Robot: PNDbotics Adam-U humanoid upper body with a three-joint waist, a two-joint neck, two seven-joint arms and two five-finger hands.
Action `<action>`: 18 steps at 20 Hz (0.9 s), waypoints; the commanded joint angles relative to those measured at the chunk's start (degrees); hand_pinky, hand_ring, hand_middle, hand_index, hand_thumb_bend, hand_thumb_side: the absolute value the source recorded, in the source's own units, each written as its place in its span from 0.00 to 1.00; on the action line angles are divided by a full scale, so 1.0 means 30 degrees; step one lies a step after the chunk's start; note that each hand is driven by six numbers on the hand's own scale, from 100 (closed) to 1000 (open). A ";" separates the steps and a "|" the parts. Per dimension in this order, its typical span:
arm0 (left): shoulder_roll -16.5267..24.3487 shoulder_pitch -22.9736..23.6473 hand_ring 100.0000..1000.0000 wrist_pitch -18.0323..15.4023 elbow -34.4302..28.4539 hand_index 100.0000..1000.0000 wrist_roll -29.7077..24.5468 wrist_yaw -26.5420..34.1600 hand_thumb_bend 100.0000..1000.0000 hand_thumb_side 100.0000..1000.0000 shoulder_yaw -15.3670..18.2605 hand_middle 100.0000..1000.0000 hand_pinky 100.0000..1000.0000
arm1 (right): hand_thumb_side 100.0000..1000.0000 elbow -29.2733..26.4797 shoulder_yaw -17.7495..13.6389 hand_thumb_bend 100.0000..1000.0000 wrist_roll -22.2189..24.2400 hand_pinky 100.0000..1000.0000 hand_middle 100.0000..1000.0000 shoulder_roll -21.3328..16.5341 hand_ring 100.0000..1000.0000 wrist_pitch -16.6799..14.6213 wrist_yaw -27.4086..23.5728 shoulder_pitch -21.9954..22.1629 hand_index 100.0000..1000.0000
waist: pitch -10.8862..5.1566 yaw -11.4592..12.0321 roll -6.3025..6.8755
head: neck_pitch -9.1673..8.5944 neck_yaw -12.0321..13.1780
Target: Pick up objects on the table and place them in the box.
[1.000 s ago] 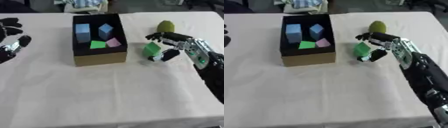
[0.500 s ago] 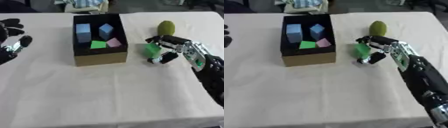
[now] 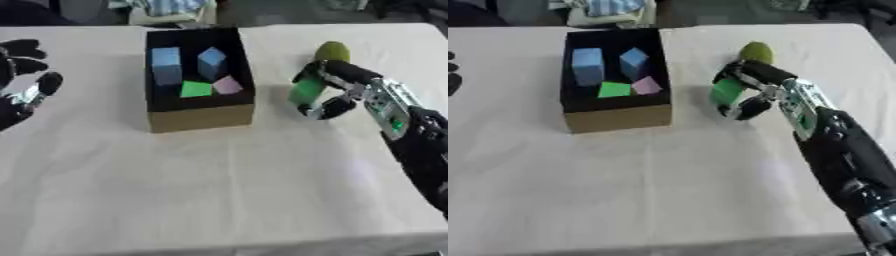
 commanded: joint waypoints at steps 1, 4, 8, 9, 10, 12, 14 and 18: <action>0.0286 -0.0131 0.67 -0.0037 -0.0233 0.81 -0.0036 0.0091 0.63 0.55 0.0116 0.66 0.81 | 0.08 -0.1126 -0.0062 0.04 -0.1165 0.43 0.50 -0.0817 0.46 0.0008 -0.0347 -0.0549 0.72 | -0.0321 -0.0007 -0.0016 | 0.0095 0.0042; 0.0309 -0.0103 0.67 -0.0047 -0.0249 0.81 -0.0051 0.0108 0.63 0.55 0.0116 0.65 0.81 | 0.07 -0.2071 0.0216 0.04 -0.1915 0.43 0.50 -0.1275 0.46 -0.0157 -0.0582 -0.0738 0.73 | -0.0324 -0.0012 -0.0059 | 0.0095 0.0077; 0.0355 -0.0070 0.68 -0.0047 -0.0238 0.81 -0.0072 0.0096 0.63 0.55 0.0117 0.65 0.81 | 0.06 -0.3874 0.0418 0.05 -0.2072 0.44 0.51 -0.1871 0.47 -0.0209 -0.1456 -0.1401 0.73 | -0.0355 0.0014 -0.0147 | 0.0095 0.0052; 0.0357 -0.0072 0.68 -0.0053 -0.0240 0.81 -0.0076 0.0094 0.63 0.55 0.0113 0.65 0.81 | 0.06 -0.4268 0.0441 0.05 -0.2022 0.45 0.51 -0.1924 0.47 -0.0138 -0.1686 -0.1577 0.73 | -0.0370 0.0041 -0.0165 | 0.0095 0.0025; 0.0354 -0.0074 0.68 -0.0054 -0.0237 0.81 -0.0084 0.0093 0.63 0.55 0.0103 0.65 0.81 | 0.06 -0.4669 0.0454 0.05 -0.1981 0.45 0.51 -0.1921 0.47 -0.0070 -0.1911 -0.1858 0.73 | -0.0388 0.0085 -0.0185 | 0.0095 -0.0007; 0.0333 -0.0076 0.68 -0.0051 -0.0202 0.81 -0.0138 0.0093 0.63 0.55 0.0040 0.65 0.81 | 0.05 -0.5408 0.0519 0.05 -0.1814 0.46 0.51 -0.1776 0.47 0.0095 -0.2351 -0.2482 0.74 | -0.0423 0.0209 -0.0219 | 0.0095 -0.0135; 0.0291 -0.0103 0.68 -0.0053 -0.0138 0.81 -0.0244 0.0090 0.63 0.55 -0.0066 0.65 0.81 | 0.06 -0.5934 0.0632 0.05 -0.1544 0.47 0.51 -0.1476 0.48 0.0217 -0.2641 -0.3105 0.74 | -0.0454 0.0397 -0.0246 | 0.0095 -0.0325; 0.0138 -0.0213 0.68 -0.0103 -0.0046 0.81 -0.0503 0.0112 0.63 0.55 -0.0305 0.66 0.81 | 0.06 -0.6169 0.0879 0.05 -0.0833 0.48 0.52 -0.0407 0.49 0.0302 -0.2807 -0.4272 0.75 | -0.0481 0.0893 -0.0219 | 0.0095 -0.0777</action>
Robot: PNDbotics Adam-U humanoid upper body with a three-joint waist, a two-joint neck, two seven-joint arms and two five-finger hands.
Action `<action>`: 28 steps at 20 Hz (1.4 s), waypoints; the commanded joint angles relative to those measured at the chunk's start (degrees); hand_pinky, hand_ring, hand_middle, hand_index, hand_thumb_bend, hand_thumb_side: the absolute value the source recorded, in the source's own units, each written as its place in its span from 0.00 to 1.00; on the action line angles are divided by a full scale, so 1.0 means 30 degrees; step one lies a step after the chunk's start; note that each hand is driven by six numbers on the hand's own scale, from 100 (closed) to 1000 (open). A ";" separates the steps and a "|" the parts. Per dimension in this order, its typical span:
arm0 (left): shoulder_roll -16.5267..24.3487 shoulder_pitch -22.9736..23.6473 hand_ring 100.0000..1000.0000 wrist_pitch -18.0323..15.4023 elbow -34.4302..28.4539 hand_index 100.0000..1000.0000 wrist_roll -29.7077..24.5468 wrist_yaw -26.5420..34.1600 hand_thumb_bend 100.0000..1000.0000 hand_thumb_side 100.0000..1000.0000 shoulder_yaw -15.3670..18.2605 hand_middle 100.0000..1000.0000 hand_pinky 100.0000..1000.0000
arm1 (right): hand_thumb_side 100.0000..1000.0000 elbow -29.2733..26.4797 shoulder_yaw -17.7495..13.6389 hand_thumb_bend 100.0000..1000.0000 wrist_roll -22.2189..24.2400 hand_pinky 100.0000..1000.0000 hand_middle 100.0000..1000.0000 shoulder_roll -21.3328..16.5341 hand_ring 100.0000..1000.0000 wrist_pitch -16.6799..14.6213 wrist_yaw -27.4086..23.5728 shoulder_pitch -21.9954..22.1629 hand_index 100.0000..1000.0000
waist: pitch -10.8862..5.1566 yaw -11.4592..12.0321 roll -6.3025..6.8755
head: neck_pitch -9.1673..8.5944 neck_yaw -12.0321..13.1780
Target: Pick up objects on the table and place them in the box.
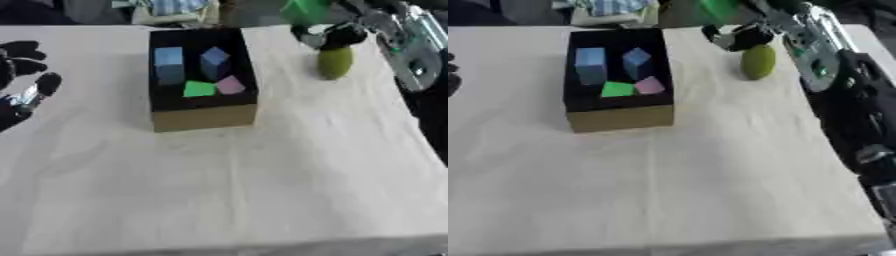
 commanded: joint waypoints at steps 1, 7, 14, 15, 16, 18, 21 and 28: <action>0.0096 -0.0270 0.68 -0.0052 -0.0144 0.81 -0.0266 0.0093 0.63 0.56 -0.0130 0.66 0.81 | 0.06 -0.0417 0.0112 0.05 0.0571 0.48 0.52 0.0603 0.49 0.0006 -0.0190 -0.1012 0.76 | -0.0487 0.0211 -0.0207 | 0.0094 -0.0415; -0.0269 -0.0528 0.68 -0.0129 -0.0082 0.81 -0.0871 0.0156 0.62 0.56 -0.0694 0.66 0.81 | 0.08 0.1070 0.0342 0.03 0.1562 0.50 0.53 0.2660 0.51 -0.0250 0.0475 -0.1865 0.77 | -0.0512 0.0961 -0.0090 | 0.0094 -0.1051; -0.0476 -0.0745 0.68 -0.0213 0.0049 0.80 -0.1485 0.0135 0.62 0.56 -0.1194 0.66 0.81 | 0.13 0.3757 0.0042 0.00 0.2373 0.52 0.55 0.4549 0.53 -0.0691 0.1877 -0.1630 0.80 | -0.0522 0.1437 0.0054 | 0.0094 -0.1463; -0.0500 -0.0761 0.68 -0.0213 0.0062 0.80 -0.1569 0.0107 0.62 0.56 -0.1242 0.66 0.81 | 0.14 0.4073 -0.0055 0.00 0.2437 0.52 0.55 0.4702 0.53 -0.0668 0.2003 -0.1548 0.81 | -0.0518 0.1470 0.0068 | 0.0094 -0.1489; -0.0522 -0.0772 0.68 -0.0220 0.0067 0.80 -0.1642 0.0078 0.62 0.56 -0.1282 0.66 0.81 | 0.15 0.4384 -0.0190 0.00 0.2474 0.52 0.56 0.4825 0.53 -0.0599 0.2074 -0.1463 0.82 | -0.0513 0.1500 0.0082 | 0.0094 -0.1509; -0.0560 -0.0793 0.68 -0.0242 0.0060 0.79 -0.1763 0.0049 0.62 0.56 -0.1336 0.66 0.81 | 0.21 0.4973 -0.0389 0.00 0.2668 0.54 0.61 0.4971 0.57 -0.0425 0.2166 -0.1351 0.85 | -0.0516 0.1563 0.0101 | 0.0094 -0.1544; -0.0587 -0.0826 0.68 -0.0270 0.0050 0.79 -0.1879 0.0039 0.62 0.56 -0.1380 0.66 0.81 | 0.25 0.5421 -0.0558 0.05 0.3037 0.56 0.67 0.5027 0.61 -0.0311 0.2323 -0.1285 0.89 | -0.0525 0.1602 0.0111 | 0.0094 -0.1570; -0.0583 -0.0840 0.68 -0.0281 0.0037 0.80 -0.1881 0.0054 0.61 0.56 -0.1357 0.66 0.81 | 0.43 0.5158 -0.0742 0.32 0.2605 0.73 0.90 0.4811 0.83 -0.0111 0.2918 -0.1251 1.00 | -0.0553 0.1480 0.0018 | 0.0094 -0.1547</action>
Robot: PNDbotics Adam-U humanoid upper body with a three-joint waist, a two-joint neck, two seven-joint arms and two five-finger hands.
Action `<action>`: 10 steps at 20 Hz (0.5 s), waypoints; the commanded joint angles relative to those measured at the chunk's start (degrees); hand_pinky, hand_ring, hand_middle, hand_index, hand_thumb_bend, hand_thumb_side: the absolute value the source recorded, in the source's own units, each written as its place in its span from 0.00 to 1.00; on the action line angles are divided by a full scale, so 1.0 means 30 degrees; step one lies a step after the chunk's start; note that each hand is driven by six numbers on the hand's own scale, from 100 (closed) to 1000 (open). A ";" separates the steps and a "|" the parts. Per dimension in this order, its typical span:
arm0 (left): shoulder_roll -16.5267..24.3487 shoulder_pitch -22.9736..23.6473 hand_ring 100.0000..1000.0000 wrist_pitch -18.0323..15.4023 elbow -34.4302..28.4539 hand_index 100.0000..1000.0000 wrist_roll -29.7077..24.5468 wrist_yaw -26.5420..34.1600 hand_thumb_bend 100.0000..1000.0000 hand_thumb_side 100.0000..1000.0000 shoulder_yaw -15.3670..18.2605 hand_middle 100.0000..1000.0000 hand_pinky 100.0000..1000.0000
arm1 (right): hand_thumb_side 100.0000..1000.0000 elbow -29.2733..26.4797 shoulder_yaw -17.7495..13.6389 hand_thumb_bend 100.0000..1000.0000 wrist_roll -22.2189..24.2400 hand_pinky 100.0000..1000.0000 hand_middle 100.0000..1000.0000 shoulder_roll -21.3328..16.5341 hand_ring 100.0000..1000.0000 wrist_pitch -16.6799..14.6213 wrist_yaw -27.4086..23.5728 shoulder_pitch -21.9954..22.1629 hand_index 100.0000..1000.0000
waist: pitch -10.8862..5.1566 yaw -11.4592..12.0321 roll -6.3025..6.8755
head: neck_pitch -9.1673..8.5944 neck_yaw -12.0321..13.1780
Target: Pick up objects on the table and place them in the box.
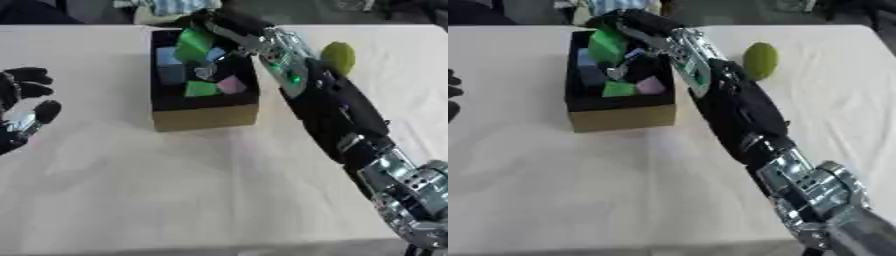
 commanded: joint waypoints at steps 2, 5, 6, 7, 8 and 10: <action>0.0253 -0.0278 0.68 -0.0019 -0.0215 0.80 -0.0012 0.0040 0.61 0.56 0.0066 0.66 0.81 | 0.45 -0.0644 -0.0180 0.36 -0.0616 0.75 0.93 -0.0391 0.86 0.0027 0.0331 -0.0398 1.00 | -0.0556 -0.0058 -0.0008 | 0.0094 0.0023; 0.0281 -0.0254 0.68 -0.0006 -0.0213 0.80 0.0009 0.0041 0.61 0.57 0.0085 0.66 0.81 | 0.46 -0.1013 -0.0101 0.40 -0.1176 0.76 0.95 -0.0526 0.88 0.0028 0.0445 -0.0366 1.00 | -0.0551 -0.0109 -0.0035 | 0.0094 0.0048; 0.0287 -0.0251 0.68 -0.0004 -0.0213 0.80 0.0017 0.0042 0.60 0.57 0.0092 0.66 0.81 | 0.46 -0.1108 -0.0075 0.41 -0.1310 0.77 0.95 -0.0560 0.89 0.0030 0.0460 -0.0354 1.00 | -0.0548 -0.0126 -0.0042 | 0.0094 0.0055; 0.0291 -0.0251 0.68 -0.0001 -0.0214 0.80 0.0026 0.0044 0.60 0.57 0.0101 0.66 0.81 | 0.46 -0.1216 -0.0059 0.42 -0.1426 0.77 0.96 -0.0599 0.89 0.0038 0.0469 -0.0342 1.00 | -0.0543 -0.0145 -0.0047 | 0.0094 0.0070; 0.0298 -0.0251 0.68 -0.0001 -0.0217 0.80 0.0032 0.0044 0.60 0.57 0.0107 0.66 0.81 | 0.46 -0.1327 -0.0054 0.42 -0.1527 0.77 0.96 -0.0643 0.89 0.0050 0.0451 -0.0327 1.00 | -0.0537 -0.0167 -0.0051 | 0.0094 0.0085; 0.0320 -0.0245 0.68 0.0001 -0.0220 0.80 0.0047 0.0037 0.60 0.57 0.0126 0.66 0.81 | 0.46 -0.1599 -0.0063 0.42 -0.1695 0.76 0.96 -0.0798 0.89 0.0075 0.0289 -0.0289 1.00 | -0.0522 -0.0228 -0.0061 | 0.0094 0.0121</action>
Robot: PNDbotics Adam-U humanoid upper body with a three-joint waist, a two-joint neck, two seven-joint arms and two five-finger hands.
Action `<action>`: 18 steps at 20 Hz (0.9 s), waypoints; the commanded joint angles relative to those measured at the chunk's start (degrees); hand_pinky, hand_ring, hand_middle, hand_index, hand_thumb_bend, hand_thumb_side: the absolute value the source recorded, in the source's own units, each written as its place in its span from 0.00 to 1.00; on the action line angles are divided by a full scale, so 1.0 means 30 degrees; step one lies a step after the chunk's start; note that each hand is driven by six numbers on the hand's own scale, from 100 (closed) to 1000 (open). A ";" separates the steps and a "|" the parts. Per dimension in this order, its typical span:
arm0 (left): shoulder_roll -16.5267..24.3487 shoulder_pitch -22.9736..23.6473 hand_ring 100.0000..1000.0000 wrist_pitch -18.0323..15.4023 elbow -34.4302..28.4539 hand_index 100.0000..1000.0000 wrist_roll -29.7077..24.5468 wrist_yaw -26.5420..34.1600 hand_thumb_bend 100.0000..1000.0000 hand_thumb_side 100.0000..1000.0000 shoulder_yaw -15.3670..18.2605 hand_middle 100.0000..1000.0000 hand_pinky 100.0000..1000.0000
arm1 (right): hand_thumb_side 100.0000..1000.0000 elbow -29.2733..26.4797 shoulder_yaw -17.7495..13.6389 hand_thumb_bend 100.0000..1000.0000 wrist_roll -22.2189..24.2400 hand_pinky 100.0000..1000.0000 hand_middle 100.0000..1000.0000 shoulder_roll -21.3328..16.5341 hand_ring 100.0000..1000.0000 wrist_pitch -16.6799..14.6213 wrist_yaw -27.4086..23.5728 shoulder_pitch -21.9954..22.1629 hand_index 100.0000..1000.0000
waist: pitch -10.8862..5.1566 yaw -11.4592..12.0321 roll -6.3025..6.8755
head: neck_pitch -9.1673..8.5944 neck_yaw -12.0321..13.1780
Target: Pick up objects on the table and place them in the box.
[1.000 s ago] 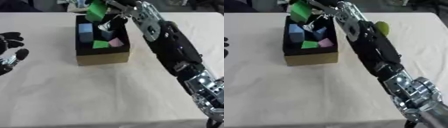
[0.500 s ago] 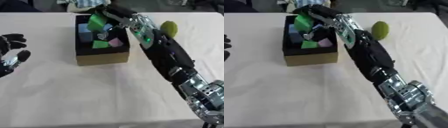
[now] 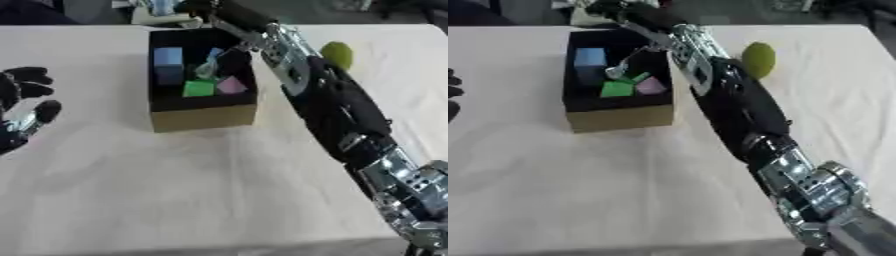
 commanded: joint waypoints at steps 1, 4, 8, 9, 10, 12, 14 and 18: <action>0.0340 -0.0232 0.68 -0.0003 -0.0220 0.80 0.0056 0.0031 0.60 0.57 0.0144 0.66 0.81 | 0.46 -0.0859 -0.0052 0.41 -0.0353 0.76 0.95 -0.0681 0.89 0.0046 -0.0255 -0.0294 1.00 | -0.0511 -0.0063 -0.0068 | 0.0094 0.0115; 0.0402 -0.0174 0.69 0.0005 -0.0221 0.80 0.0126 0.0017 0.60 0.57 0.0229 0.66 0.81 | 0.45 -0.1583 -0.0135 0.40 -0.0487 0.75 0.92 -0.1336 0.87 0.0175 -0.1142 -0.0288 1.00 | -0.0473 -0.0231 -0.0102 | 0.0094 0.0272; 0.0517 -0.0075 0.69 0.0018 -0.0218 0.80 0.0247 -0.0011 0.60 0.57 0.0363 0.66 0.81 | 0.43 -0.2667 -0.0593 0.39 -0.0753 0.75 0.91 -0.2608 0.86 0.0843 -0.2170 -0.0184 1.00 | -0.0420 -0.0549 -0.0111 | 0.0094 0.0536; 0.0533 -0.0065 0.69 0.0017 -0.0222 0.80 0.0274 -0.0011 0.60 0.57 0.0386 0.66 0.81 | 0.43 -0.2812 -0.0787 0.38 -0.0850 0.74 0.90 -0.2909 0.86 0.1137 -0.2327 -0.0112 1.00 | -0.0409 -0.0616 -0.0101 | 0.0094 0.0588; 0.0544 -0.0059 0.69 0.0018 -0.0225 0.80 0.0295 -0.0011 0.60 0.57 0.0404 0.66 0.81 | 0.42 -0.2913 -0.0959 0.38 -0.0950 0.74 0.90 -0.3170 0.85 0.1405 -0.2449 -0.0034 0.99 | -0.0399 -0.0667 -0.0091 | 0.0094 0.0632; 0.0562 -0.0037 0.69 0.0020 -0.0229 0.80 0.0337 -0.0012 0.59 0.57 0.0446 0.66 0.81 | 0.42 -0.2972 -0.1367 0.38 -0.1264 0.73 0.89 -0.3740 0.85 0.1915 -0.2594 0.0200 0.99 | -0.0374 -0.0755 -0.0066 | 0.0094 0.0758; 0.0592 0.0008 0.69 0.0028 -0.0221 0.80 0.0377 -0.0021 0.59 0.57 0.0491 0.66 0.81 | 0.42 -0.2781 -0.1822 0.37 -0.1663 0.73 0.88 -0.4272 0.84 0.2413 -0.2682 0.0476 0.99 | -0.0347 -0.0833 -0.0043 | 0.0094 0.0880; 0.0628 0.0068 0.69 0.0033 -0.0217 0.80 0.0447 -0.0019 0.59 0.57 0.0563 0.66 0.81 | 0.42 -0.1865 -0.2666 0.35 -0.2274 0.72 0.88 -0.5028 0.84 0.3288 -0.2918 0.0925 0.99 | -0.0309 -0.0922 -0.0012 | 0.0094 0.1069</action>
